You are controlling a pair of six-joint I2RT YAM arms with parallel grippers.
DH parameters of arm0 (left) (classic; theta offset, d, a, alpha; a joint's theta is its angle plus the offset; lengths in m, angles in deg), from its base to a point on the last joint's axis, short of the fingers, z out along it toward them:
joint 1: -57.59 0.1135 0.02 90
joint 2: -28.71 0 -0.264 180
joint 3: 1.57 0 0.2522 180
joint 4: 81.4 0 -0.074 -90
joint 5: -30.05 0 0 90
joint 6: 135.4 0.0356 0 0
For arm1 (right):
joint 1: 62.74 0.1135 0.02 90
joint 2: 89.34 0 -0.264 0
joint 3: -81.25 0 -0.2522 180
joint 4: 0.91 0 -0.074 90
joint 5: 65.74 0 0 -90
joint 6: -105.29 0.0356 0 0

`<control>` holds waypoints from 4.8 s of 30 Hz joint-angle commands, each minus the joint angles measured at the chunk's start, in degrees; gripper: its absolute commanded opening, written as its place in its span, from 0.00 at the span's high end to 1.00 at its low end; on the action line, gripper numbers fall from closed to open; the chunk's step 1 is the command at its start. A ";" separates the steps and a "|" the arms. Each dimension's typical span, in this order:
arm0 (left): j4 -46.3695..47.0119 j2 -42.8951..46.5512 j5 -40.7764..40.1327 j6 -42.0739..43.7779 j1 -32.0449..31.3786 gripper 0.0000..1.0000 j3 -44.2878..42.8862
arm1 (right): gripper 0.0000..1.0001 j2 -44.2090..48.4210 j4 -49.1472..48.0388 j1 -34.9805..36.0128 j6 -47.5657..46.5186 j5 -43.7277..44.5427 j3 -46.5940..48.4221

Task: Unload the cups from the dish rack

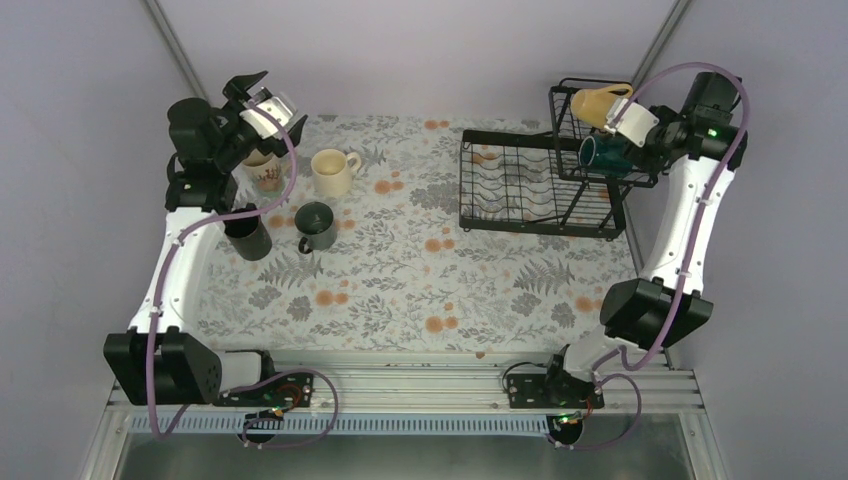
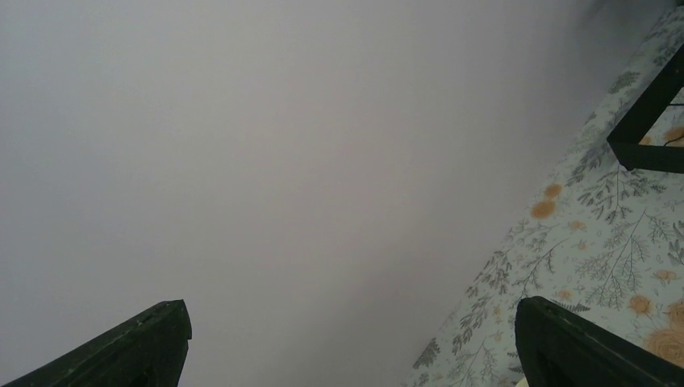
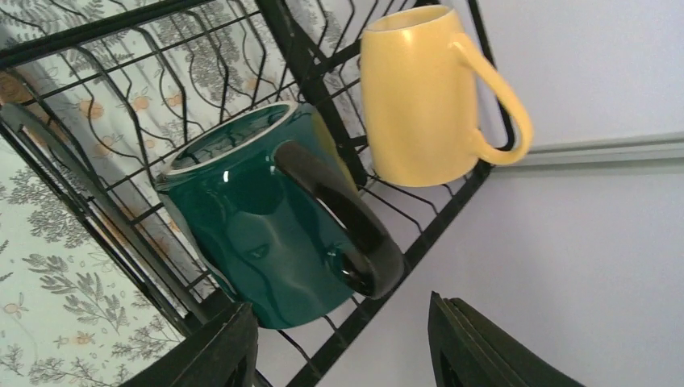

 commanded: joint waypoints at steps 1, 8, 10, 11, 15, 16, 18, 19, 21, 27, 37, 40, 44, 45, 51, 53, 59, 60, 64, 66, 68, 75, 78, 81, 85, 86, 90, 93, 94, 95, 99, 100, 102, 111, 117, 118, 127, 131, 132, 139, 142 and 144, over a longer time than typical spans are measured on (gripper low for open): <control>2.22 -0.24 0.84 1.65 -0.20 0.00 1.28 | 0.45 -0.13 1.94 -0.76 -2.43 -2.04 -0.55; 4.60 -0.87 0.60 1.37 -0.16 0.00 3.62 | 0.57 -4.80 -1.17 -0.78 -0.90 0.27 0.88; 5.13 -1.02 0.77 1.29 -0.20 0.00 4.13 | 0.59 -4.80 -2.95 -0.76 -0.60 0.48 -0.17; 5.26 -1.24 0.70 1.35 -0.20 0.00 4.36 | 0.59 -4.85 -3.27 -0.76 -0.52 0.36 -0.38; 5.76 -1.53 0.49 1.45 -0.25 0.00 4.78 | 0.61 -5.47 -5.38 -0.76 0.79 0.09 -0.98; 5.99 -1.63 0.46 1.46 -0.21 0.00 4.98 | 0.61 -5.32 -6.50 -0.76 1.04 0.05 -1.53; 6.23 -1.67 0.51 1.46 -0.22 0.00 5.36 | 0.61 -4.57 -9.45 -0.76 1.49 -0.29 -3.84; 6.32 -1.73 0.57 1.45 -0.20 0.00 5.46 | 0.62 -4.46 -10.63 -0.68 1.62 -0.38 -4.76; 6.61 -1.78 0.38 1.38 -0.20 0.00 5.96 | 0.62 -4.91 -12.29 -0.46 2.68 -0.26 -5.43; 6.81 -1.96 0.17 1.36 -0.23 0.00 6.44 | 0.66 -7.93 -13.76 -0.23 6.45 -1.75 -2.75; 6.56 -2.05 0.53 0.75 -0.20 0.00 6.53 | 0.93 -7.31 -18.09 1.07 8.87 -4.32 -5.07; 6.71 -2.13 0.97 0.13 -0.20 0.00 6.73 | 0.96 -7.12 -18.00 1.11 9.74 -5.21 -5.07; 6.64 -1.96 1.22 -0.33 -0.20 0.00 6.81 | 0.96 -5.71 -18.88 1.13 11.64 -6.04 -5.09; 6.67 -1.89 1.30 -0.45 -0.20 0.00 6.79 | 0.96 -5.01 -19.20 1.16 12.08 -6.25 -5.02; 7.22 -1.40 1.68 -1.83 -0.35 0.00 7.21 | 0.96 -0.08 -18.38 1.17 15.08 -9.17 -2.22; 8.07 -0.85 1.87 -2.60 -0.73 0.00 7.96 | 0.96 0.27 -16.71 1.12 16.79 -10.54 0.91; 19.98 1.93 -3.66 -7.45 -5.78 0.00 14.27 | 0.97 -2.15 -6.37 1.44 24.85 -19.02 13.28; 22.38 2.47 -5.49 -7.58 -7.20 0.00 15.61 | 0.97 -3.86 -4.35 1.82 26.03 -20.50 15.12; 31.71 3.32 -13.62 -7.16 -12.92 0.00 20.40 | 0.97 -3.11 -1.85 6.14 30.56 -22.82 13.46; 36.81 3.39 -18.39 -5.85 -16.23 0.00 22.75 | 0.97 -1.62 -2.47 9.29 33.56 -21.91 10.53; 44.02 3.64 -22.97 -2.47 -20.58 0.00 26.07 | 0.97 -0.64 -3.64 12.03 37.27 -21.67 7.75; 60.26 0.48 -36.14 4.52 -29.22 0.00 28.35 | 0.97 2.54 -16.19 17.52 54.56 -24.20 -2.39; 68.71 -1.54 -37.75 8.85 -32.54 0.00 30.77 | 0.97 0.24 -17.22 19.75 62.02 -25.96 -0.75; 83.51 -6.37 -38.90 19.08 -37.08 0.00 33.88 | 0.97 -5.14 -16.14 21.13 67.74 -28.02 2.89; 100.55 -14.90 -40.83 31.19 -41.66 0.00 33.52 | 0.97 -6.51 -18.82 22.99 70.90 -31.22 1.02; 103.63 -16.88 -41.45 32.81 -42.48 0.00 32.95 | 0.97 -6.96 -19.31 23.05 72.04 -32.79 0.74; 106.91 -22.43 -43.90 37.35 -44.48 0.00 28.36 | 0.97 -7.74 -22.51 23.22 76.86 -39.68 -1.49; 106.89 -23.85 -43.49 37.51 -44.88 0.00 25.35 | 0.97 -8.21 -24.37 24.08 79.66 -42.53 -2.26; 106.95 -24.45 -43.26 37.80 -45.05 0.00 24.47 | 0.97 -8.33 -24.97 24.37 80.60 -43.38 -2.63; 106.96 -25.02 -42.91 37.95 -45.15 0.00 23.69 | 0.97 -8.51 -26.12 24.54 81.89 -44.37 -3.14; 106.94 -28.44 -42.35 38.63 -45.82 0.00 20.20 | 0.97 -9.14 -29.29 24.72 85.86 -48.64 -4.78; 106.96 -29.27 -42.49 38.70 -46.08 0.00 19.35 | 0.97 -9.34 -29.68 24.65 86.60 -49.40 -4.94; 106.96 -30.67 -42.16 38.61 -46.69 0.00 18.07 | 0.97 -9.71 -30.51 24.69 87.95 -51.10 -5.20; 107.03 -36.43 -42.14 40.87 -48.34 0.00 11.84 | 0.97 -10.66 -33.87 24.34 93.10 -56.31 -6.33; 106.97 -38.84 -42.58 41.23 -48.99 0.00 6.18 | 0.97 -11.19 -35.03 24.24 94.13 -56.78 -7.61; 106.97 -38.97 -42.72 41.40 -49.17 0.00 5.62 | 0.97 -11.28 -35.10 24.32 94.20 -56.83 -7.48; 107.05 -38.51 -42.27 41.65 -51.17 0.04 5.08 | 0.97 -12.08 -39.01 24.35 98.33 -58.94 -9.82; 107.05 -38.24 -42.06 42.92 -52.51 0.04 4.52 | 0.97 -13.16 -40.93 24.09 100.29 -60.80 -10.19; 107.03 -38.14 -42.03 43.15 -52.76 0.03 4.52 | 0.97 -13.60 -41.27 24.11 100.82 -61.45 -10.10; 107.04 -38.49 -40.82 45.64 -53.20 0.22 3.04 | 0.97 -15.06 -43.78 23.89 103.81 -64.50 -10.99; 107.05 -39.29 -41.10 46.02 -53.20 0.37 1.70 | 0.97 -15.60 -44.98 23.84 105.20 -65.74 -11.29; 107.00 -39.90 -40.72 46.86 -53.21 0.42 1.15 | 0.97 -15.74 -45.38 23.80 105.65 -66.50 -11.18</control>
